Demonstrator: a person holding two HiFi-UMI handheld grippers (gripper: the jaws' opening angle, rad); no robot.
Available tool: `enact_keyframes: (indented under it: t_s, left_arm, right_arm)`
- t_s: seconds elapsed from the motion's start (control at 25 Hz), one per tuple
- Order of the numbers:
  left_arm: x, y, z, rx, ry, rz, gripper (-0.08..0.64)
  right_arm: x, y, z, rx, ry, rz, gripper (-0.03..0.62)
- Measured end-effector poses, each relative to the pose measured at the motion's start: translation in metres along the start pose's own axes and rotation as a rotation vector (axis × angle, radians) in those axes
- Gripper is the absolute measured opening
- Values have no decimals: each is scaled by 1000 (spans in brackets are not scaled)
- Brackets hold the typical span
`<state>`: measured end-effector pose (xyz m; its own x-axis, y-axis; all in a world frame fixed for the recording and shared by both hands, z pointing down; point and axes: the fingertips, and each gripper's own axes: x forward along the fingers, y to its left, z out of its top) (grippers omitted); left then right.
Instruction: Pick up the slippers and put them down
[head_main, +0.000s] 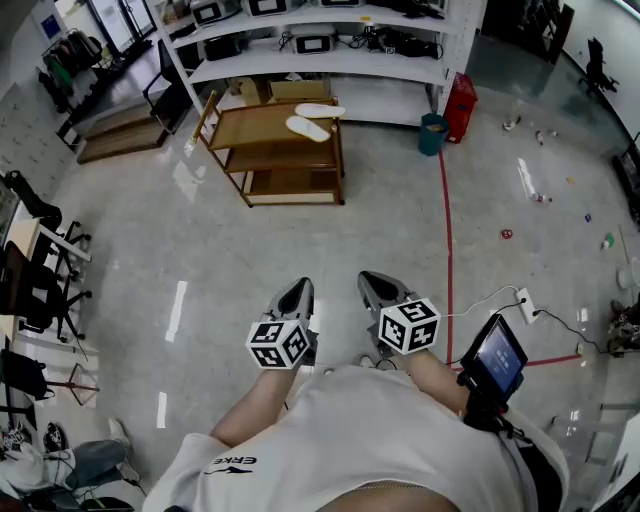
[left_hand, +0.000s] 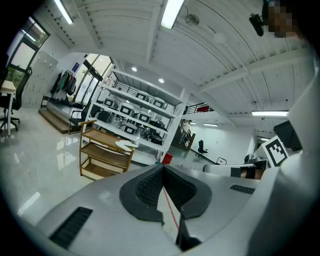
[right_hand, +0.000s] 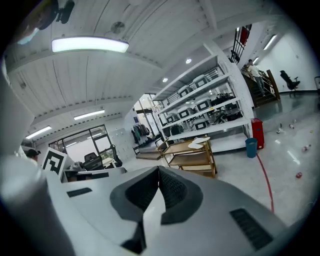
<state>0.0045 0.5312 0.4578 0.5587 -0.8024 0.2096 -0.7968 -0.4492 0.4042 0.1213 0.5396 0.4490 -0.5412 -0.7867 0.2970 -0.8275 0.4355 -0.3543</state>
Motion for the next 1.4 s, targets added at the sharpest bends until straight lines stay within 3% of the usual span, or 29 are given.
enact_keyframes:
  t_s: [0.76, 1.4]
  left_arm:
    - [-14, 9, 4, 1, 0, -27, 3]
    - [-45, 49, 9, -32, -14, -10, 3]
  right_arm:
    - [5, 20, -3, 10, -12, -1, 6]
    - [33, 52, -11, 6, 16, -9, 6]
